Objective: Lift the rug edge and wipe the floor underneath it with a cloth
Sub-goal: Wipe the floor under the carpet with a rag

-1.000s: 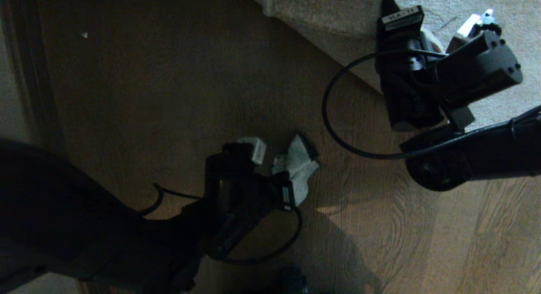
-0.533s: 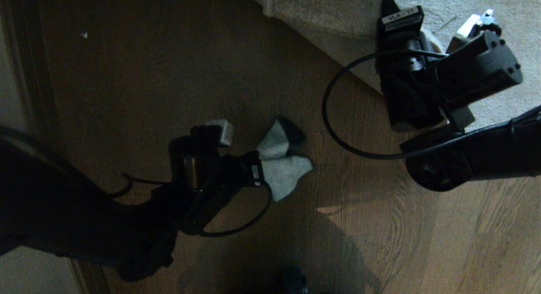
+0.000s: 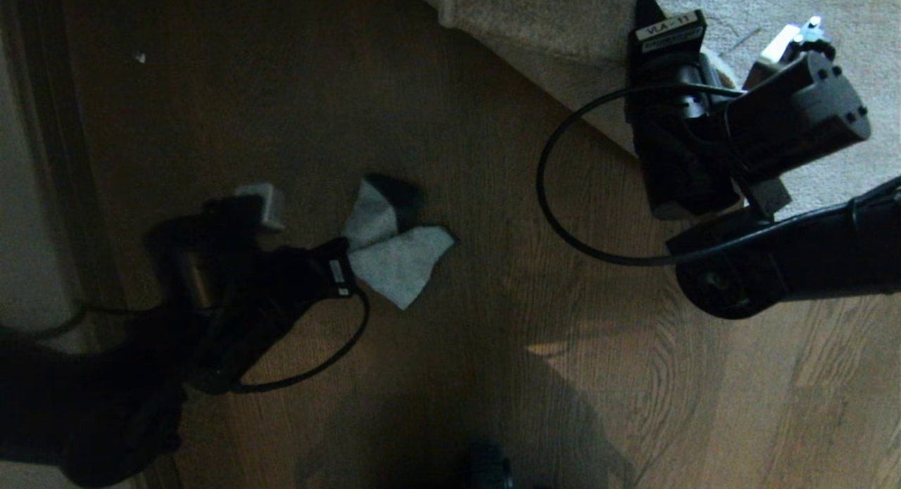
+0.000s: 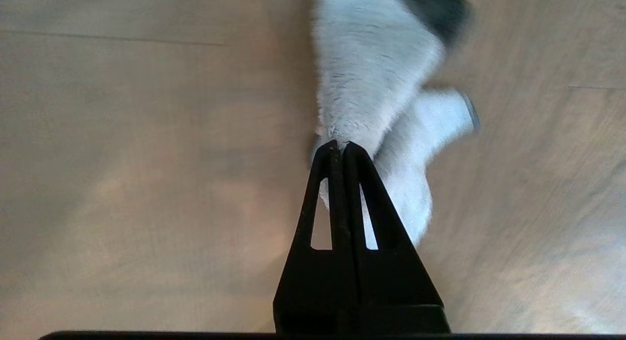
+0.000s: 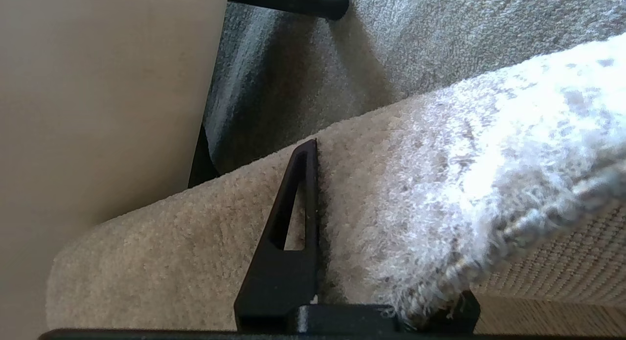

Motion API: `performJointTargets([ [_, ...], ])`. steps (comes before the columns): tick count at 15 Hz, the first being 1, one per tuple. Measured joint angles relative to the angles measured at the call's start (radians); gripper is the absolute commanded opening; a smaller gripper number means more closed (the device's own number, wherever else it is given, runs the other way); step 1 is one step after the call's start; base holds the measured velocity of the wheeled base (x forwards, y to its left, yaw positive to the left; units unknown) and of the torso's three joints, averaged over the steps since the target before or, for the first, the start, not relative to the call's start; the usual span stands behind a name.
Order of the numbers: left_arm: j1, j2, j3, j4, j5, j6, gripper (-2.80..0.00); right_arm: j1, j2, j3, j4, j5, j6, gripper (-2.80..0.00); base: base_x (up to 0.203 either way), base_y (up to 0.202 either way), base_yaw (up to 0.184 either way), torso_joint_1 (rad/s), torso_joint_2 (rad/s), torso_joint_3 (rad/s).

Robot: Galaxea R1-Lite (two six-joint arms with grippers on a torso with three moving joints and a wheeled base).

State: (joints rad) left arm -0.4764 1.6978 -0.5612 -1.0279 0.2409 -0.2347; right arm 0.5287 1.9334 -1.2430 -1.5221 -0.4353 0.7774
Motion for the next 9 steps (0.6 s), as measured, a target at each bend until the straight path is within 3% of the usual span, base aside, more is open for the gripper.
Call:
performJointTargets([
  [5,0.024,-0.162,0.181,0.0,-0.006,0.008,-2.8,0.007,0.0,0.0,0.0,0.0,0.002,-2.8,0.0,0.0,0.0,0.0,0.0,0.0],
  [9,-0.088,-0.237,0.247,0.005,-0.009,0.008,-2.8,0.017,0.001,0.002,0.0,-0.001,0.001,-2.8,0.0,0.0,0.0,0.0,0.0,0.0],
])
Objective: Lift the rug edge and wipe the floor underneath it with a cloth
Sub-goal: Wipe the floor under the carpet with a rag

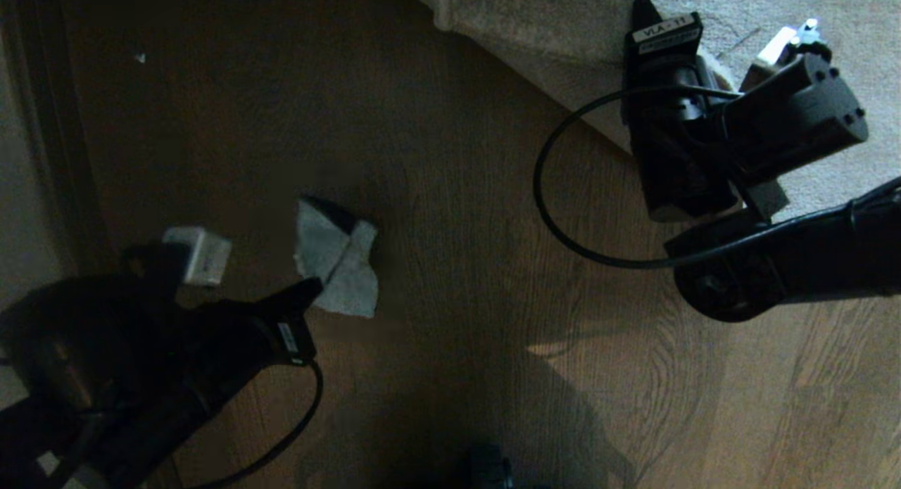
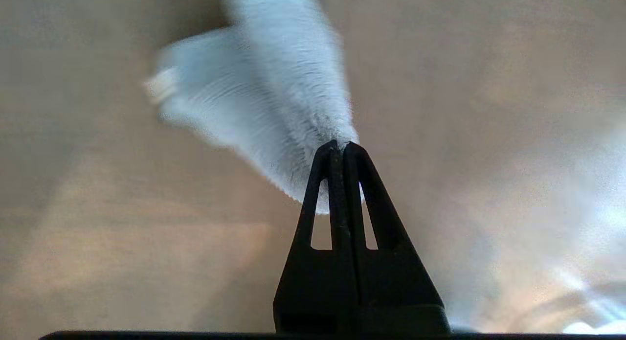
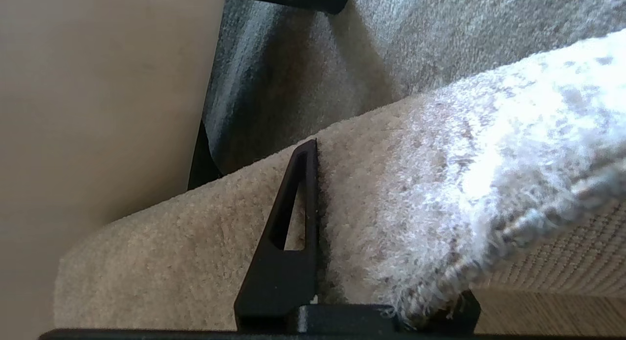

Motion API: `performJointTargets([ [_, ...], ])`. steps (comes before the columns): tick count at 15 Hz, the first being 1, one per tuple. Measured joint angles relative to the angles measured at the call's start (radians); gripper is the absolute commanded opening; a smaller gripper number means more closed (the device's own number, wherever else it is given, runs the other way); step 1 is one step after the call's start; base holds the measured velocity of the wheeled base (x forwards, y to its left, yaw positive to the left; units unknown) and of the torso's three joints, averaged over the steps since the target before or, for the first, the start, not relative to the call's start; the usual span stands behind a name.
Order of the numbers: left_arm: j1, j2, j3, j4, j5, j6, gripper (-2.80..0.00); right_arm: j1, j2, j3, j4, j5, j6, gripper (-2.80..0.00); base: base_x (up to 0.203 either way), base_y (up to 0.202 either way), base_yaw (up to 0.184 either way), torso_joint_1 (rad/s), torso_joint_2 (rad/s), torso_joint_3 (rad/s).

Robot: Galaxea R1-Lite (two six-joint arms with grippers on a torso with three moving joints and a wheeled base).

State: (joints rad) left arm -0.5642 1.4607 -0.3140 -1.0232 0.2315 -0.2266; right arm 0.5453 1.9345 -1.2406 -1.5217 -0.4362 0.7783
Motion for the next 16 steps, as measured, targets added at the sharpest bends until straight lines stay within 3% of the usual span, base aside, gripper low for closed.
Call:
performJointTargets([
  [6,-0.253,0.038,0.003,0.001,-0.002,-0.003,-2.8,0.004,0.003,0.001,0.0,-0.001,-0.003,-2.8,0.0,0.0,0.0,0.0,0.0,0.0],
  [10,-0.396,0.171,-0.113,-0.001,-0.003,-0.005,-2.8,0.002,0.008,0.0,0.0,-0.001,-0.005,-2.8,0.0,0.0,0.0,0.0,0.0,0.0],
  [13,-0.466,0.29,-0.23,-0.004,-0.003,-0.005,-2.8,-0.001,0.015,-0.002,-0.001,-0.001,-0.006,-2.8,0.0,0.0,0.0,0.0,0.0,0.0],
  [16,-0.48,0.386,-0.317,-0.017,-0.001,-0.016,-2.8,-0.006,0.023,-0.006,-0.001,-0.001,-0.006,-2.8,0.0,0.0,0.0,0.0,0.0,0.0],
])
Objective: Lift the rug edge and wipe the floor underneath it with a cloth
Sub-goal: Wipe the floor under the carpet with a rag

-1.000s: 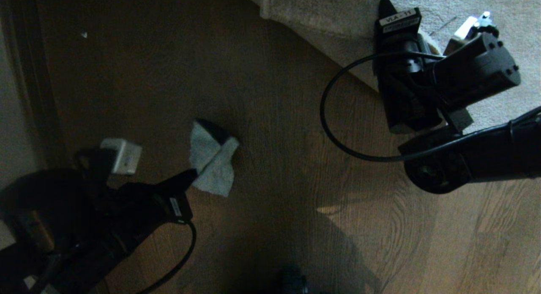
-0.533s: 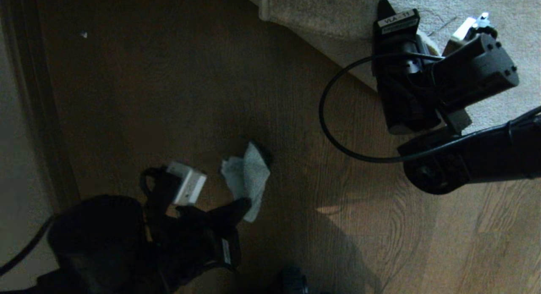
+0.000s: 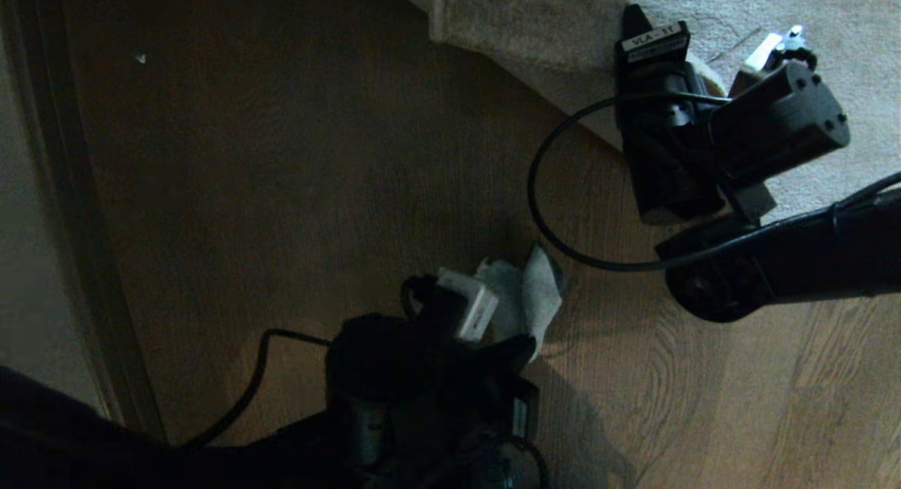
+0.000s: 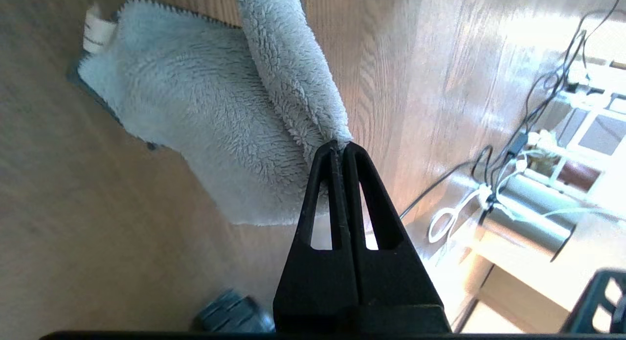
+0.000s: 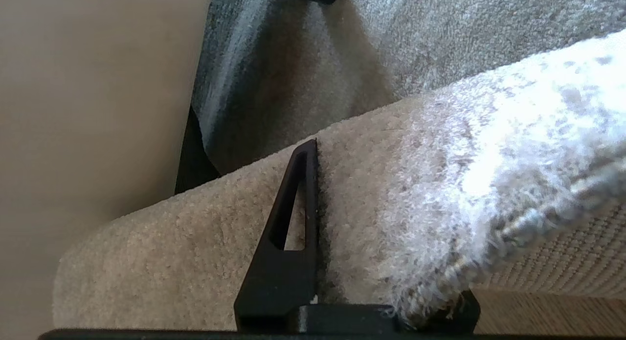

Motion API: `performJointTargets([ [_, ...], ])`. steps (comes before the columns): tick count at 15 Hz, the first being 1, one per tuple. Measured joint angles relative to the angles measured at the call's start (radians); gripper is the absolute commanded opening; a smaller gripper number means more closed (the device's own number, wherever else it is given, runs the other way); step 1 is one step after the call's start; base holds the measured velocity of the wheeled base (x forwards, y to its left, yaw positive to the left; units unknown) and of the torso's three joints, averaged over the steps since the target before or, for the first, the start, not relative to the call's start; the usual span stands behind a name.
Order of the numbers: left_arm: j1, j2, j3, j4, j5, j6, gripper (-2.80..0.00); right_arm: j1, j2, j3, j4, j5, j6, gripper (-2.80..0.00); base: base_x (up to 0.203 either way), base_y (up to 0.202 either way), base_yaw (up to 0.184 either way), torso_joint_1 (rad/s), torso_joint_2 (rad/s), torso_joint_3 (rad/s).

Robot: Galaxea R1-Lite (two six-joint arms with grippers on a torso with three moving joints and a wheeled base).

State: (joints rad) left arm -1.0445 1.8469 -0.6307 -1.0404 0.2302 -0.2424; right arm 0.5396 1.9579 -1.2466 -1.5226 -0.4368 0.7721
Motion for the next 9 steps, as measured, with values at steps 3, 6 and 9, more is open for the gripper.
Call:
performJointTargets([
  [3,0.038,0.04,-0.018,-0.003,0.003,-0.027,-2.8,-0.002,0.007,-0.01,0.0,-0.001,0.0,-2.8,0.0,0.0,0.0,0.0,0.0,0.0],
  [6,0.128,0.054,-0.028,-0.013,0.003,-0.034,-2.8,-0.002,0.009,-0.011,0.0,-0.001,0.0,-2.8,0.0,0.0,0.0,0.0,0.0,0.0],
  [9,0.223,0.046,-0.066,-0.027,0.003,-0.033,-2.8,-0.001,0.01,-0.011,0.0,0.0,-0.001,-2.8,0.0,0.0,0.0,0.0,0.0,0.0],
])
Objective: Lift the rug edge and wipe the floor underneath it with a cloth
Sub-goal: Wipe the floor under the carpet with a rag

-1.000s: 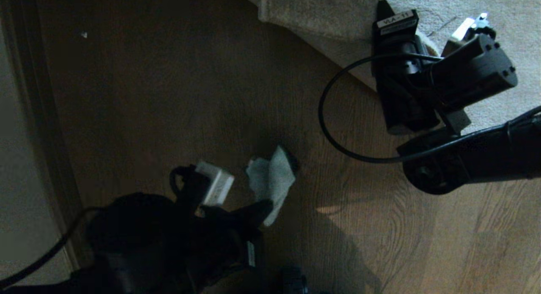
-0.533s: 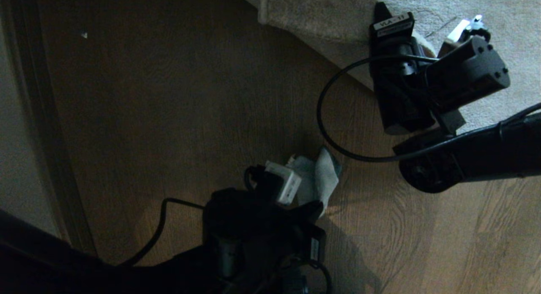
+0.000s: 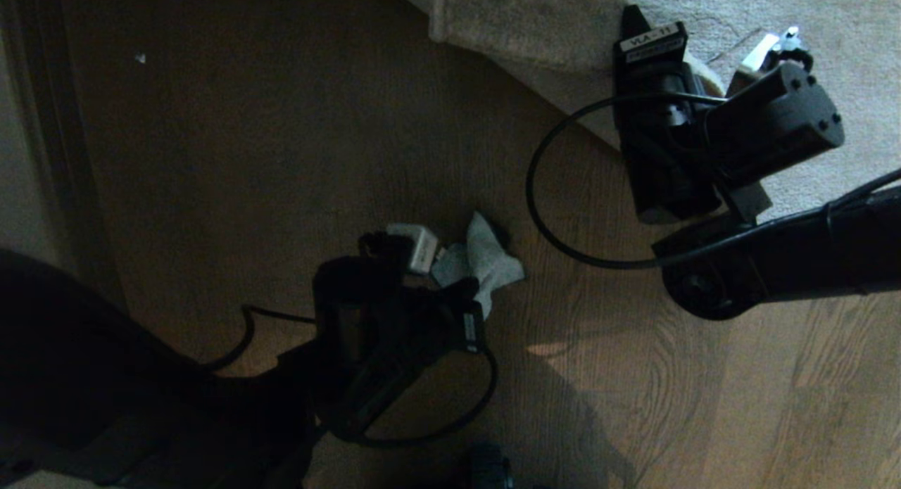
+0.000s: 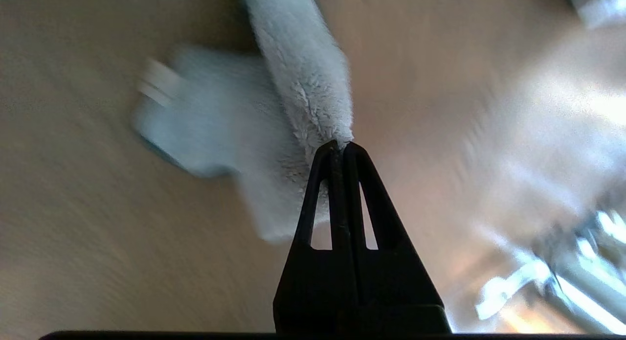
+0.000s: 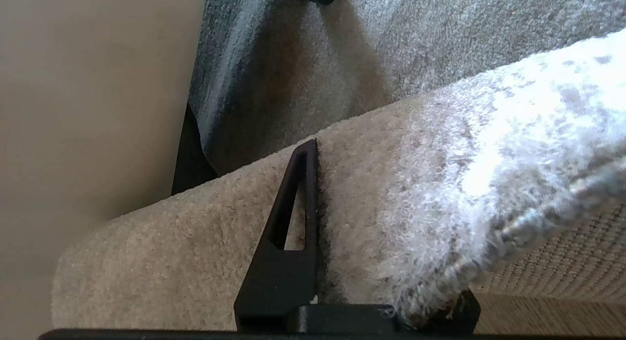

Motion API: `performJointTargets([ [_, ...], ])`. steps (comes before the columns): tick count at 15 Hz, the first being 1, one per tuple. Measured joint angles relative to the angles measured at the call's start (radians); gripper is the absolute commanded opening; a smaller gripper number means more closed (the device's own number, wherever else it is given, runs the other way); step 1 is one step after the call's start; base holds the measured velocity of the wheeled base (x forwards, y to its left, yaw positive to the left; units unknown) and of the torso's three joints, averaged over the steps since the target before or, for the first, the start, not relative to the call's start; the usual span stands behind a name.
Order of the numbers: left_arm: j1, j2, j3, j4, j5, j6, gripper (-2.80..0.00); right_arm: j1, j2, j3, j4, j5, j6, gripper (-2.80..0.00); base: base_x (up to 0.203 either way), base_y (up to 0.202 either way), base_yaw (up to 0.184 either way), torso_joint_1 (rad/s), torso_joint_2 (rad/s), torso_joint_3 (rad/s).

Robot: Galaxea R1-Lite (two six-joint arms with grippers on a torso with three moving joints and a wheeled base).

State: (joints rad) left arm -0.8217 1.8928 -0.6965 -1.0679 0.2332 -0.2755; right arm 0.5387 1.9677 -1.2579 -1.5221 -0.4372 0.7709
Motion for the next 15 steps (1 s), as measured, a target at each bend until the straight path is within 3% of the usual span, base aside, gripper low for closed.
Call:
performJointTargets([
  [6,0.169,-0.106,0.005,0.016,0.0,0.006,-2.8,0.005,0.0,0.001,0.0,0.001,-0.01,-2.8,0.0,0.0,0.0,0.0,0.0,0.0],
  [10,0.219,-0.203,0.131,0.014,0.001,0.002,-2.8,0.023,-0.001,0.001,0.001,0.0,-0.01,-2.8,0.0,0.0,0.0,0.0,0.0,0.0],
  [15,0.34,-0.324,0.25,0.024,-0.003,0.0,-2.8,0.035,-0.003,0.002,0.001,0.001,-0.011,-2.8,0.0,0.0,0.0,0.0,0.0,0.0],
])
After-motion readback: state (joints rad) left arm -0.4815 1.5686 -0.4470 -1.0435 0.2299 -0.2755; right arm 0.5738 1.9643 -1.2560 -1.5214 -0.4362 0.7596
